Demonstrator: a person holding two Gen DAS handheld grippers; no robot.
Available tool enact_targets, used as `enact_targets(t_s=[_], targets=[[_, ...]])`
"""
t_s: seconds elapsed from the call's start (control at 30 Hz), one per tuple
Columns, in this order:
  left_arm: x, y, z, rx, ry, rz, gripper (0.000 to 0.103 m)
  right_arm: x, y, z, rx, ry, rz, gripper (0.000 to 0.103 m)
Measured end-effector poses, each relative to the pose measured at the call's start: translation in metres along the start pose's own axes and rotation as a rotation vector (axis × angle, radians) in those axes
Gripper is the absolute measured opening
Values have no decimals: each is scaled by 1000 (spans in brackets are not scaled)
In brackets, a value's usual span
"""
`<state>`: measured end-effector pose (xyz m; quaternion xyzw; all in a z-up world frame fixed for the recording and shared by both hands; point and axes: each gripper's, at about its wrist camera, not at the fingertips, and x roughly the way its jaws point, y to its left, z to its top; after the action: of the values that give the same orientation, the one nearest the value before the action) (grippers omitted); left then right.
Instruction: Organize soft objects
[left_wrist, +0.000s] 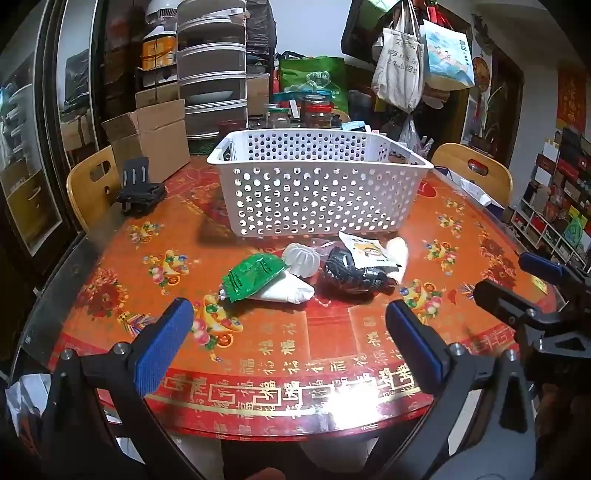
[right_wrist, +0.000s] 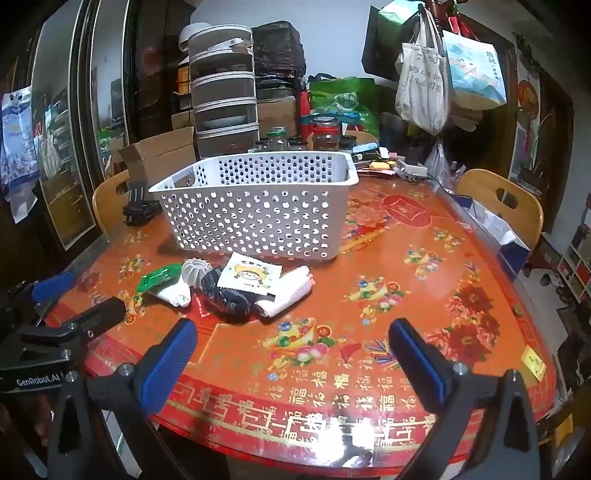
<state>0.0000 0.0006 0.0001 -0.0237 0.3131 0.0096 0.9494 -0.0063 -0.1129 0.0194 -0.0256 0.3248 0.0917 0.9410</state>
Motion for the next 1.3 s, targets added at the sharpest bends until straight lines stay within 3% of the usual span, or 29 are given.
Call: enact_targets(t_s=[1.3], targets=[[-5, 5, -2, -9, 1, -3, 103, -5, 6, -1, -14, -3, 29, 103]])
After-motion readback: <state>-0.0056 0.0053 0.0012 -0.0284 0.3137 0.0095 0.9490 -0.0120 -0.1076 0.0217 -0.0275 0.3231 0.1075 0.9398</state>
